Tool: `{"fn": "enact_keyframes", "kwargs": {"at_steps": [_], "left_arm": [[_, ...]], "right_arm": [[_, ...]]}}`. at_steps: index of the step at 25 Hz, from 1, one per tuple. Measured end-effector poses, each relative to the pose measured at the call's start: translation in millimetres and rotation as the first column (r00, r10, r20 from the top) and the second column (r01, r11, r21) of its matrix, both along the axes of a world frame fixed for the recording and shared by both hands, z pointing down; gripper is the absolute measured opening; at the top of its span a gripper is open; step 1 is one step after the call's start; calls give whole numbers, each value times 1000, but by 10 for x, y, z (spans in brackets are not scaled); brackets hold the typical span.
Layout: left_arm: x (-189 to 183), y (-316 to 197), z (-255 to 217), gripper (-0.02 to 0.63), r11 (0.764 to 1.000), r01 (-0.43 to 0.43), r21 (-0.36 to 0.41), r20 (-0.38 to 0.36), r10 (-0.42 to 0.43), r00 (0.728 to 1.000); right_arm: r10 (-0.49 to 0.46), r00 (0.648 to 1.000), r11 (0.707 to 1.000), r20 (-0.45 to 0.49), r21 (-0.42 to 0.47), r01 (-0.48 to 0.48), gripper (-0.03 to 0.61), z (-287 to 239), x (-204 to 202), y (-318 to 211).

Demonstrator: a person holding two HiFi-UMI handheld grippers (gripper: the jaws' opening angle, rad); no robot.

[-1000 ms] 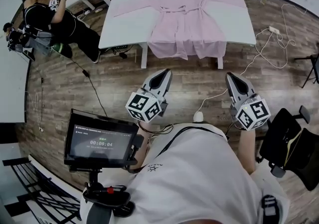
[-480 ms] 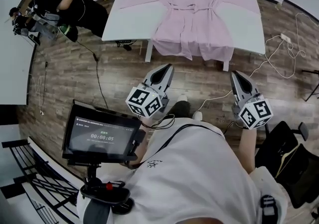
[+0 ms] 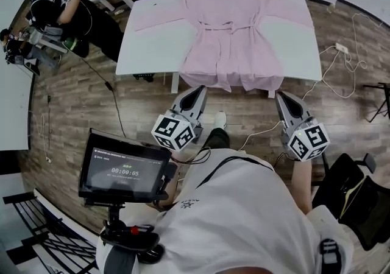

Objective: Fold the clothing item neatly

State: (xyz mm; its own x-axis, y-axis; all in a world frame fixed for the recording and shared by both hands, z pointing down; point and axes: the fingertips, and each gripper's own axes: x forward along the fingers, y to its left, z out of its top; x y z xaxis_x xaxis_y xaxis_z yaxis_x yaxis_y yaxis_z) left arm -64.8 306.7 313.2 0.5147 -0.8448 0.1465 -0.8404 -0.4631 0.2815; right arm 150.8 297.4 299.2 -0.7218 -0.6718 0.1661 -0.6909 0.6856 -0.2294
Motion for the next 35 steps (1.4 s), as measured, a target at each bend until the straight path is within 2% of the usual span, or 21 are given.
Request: {"fn": "enact_keyframes", "kwargs": {"at_steps": [6, 15, 21, 26, 29, 35], "left_arm": [[-223, -655, -54, 2, 999, -38, 3, -6, 38, 999], [-530, -1804, -9, 2, 983, -183, 5, -9, 183, 983], [-307, -1863, -136, 2, 962, -272, 36, 10, 271, 962], [-271, -2326, 9, 2, 954, -301, 4, -43, 301, 953], [-196, -2481, 87, 2, 947, -320, -23, -30, 320, 947], [-72, -2852, 154, 2, 962, -272, -24, -20, 271, 962]], "right_arm": [[28, 999, 999, -18, 34, -28, 2, -177, -261, -615], [151, 988, 988, -39, 37, -149, 2, -239, -670, -1545], [222, 975, 974, -25, 57, -221, 2, -326, -532, -1432], [264, 964, 964, -31, 5, -264, 2, -134, -535, -1908], [269, 963, 963, -28, -17, -270, 2, -62, -517, -2084], [255, 967, 966, -21, -41, -256, 2, 177, -325, -2526]]}}
